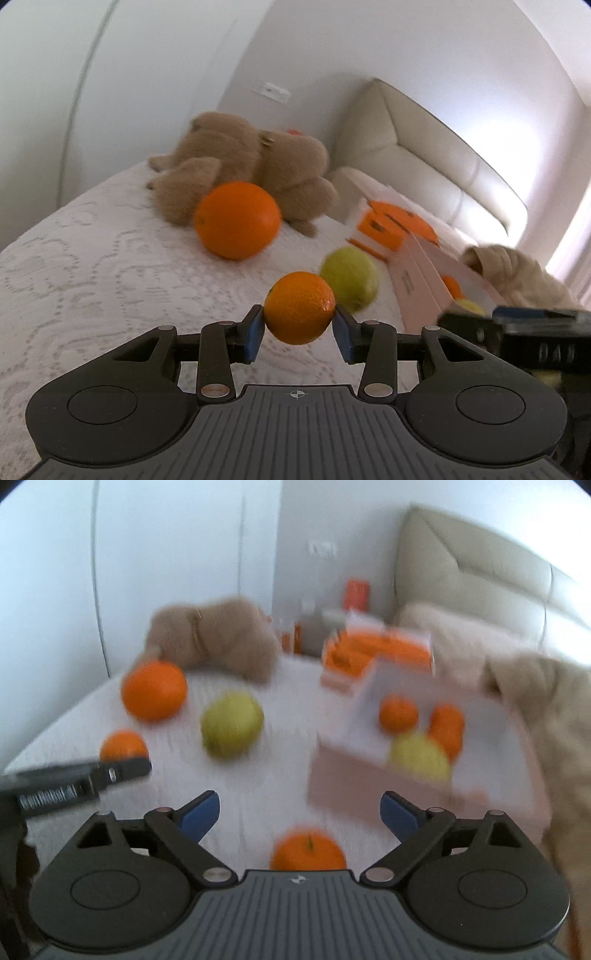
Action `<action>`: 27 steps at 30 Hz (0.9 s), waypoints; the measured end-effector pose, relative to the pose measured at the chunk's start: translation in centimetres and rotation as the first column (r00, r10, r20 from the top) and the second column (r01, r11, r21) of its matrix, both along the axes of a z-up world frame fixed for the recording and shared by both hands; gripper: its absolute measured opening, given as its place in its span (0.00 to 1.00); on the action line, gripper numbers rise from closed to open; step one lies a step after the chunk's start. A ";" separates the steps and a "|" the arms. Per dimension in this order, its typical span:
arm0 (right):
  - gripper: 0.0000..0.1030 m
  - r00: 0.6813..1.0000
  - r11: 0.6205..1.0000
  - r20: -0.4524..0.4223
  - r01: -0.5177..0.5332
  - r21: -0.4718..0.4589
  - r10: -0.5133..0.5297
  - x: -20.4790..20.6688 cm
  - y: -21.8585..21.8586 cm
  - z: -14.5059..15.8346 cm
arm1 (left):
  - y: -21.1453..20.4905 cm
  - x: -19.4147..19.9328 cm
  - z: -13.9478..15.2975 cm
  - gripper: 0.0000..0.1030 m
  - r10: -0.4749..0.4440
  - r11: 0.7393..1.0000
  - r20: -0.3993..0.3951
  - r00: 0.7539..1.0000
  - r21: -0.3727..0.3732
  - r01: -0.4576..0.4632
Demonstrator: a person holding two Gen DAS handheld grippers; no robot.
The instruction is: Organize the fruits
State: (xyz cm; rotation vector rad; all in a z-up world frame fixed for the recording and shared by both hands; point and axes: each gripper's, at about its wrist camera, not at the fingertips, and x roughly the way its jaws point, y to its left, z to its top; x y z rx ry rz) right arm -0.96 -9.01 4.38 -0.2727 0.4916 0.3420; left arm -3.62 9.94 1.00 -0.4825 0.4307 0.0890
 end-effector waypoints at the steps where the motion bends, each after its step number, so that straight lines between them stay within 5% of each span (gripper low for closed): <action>1: 0.92 1.000 1.000 0.001 -0.016 -0.003 0.016 0.5 0.8 0.5 | 0.1 -0.1 0.0 0.44 0.018 1.000 0.002 1.000 -0.003 -0.018; 7: 0.92 0.995 0.999 -0.082 -0.047 0.021 0.048 5.5 5.0 1.1 | 0.8 -1.1 0.1 0.44 0.076 0.997 0.034 0.997 -0.022 -0.075; 14: 0.86 0.974 1.000 -0.225 0.021 -0.019 -0.024 10.5 8.2 -2.0 | 1.5 -1.2 -0.1 0.44 0.074 0.995 0.038 0.997 -0.074 -0.071; 19: 0.78 0.979 0.999 -0.201 0.023 -0.047 -0.032 10.3 8.1 -2.1 | 1.6 -1.2 -0.2 0.44 0.071 0.994 0.040 0.997 -0.087 -0.068; 21: 0.58 0.978 0.999 -0.209 -0.013 -0.039 0.004 9.8 7.9 -1.5 | 1.6 -1.1 -0.2 0.44 0.070 0.994 0.038 0.997 -0.091 -0.067; 27: 0.58 0.964 0.997 -0.262 -0.064 -0.048 0.050 8.6 7.4 -1.0 | 1.5 -1.1 -0.3 0.44 0.069 0.994 0.036 0.997 -0.088 -0.066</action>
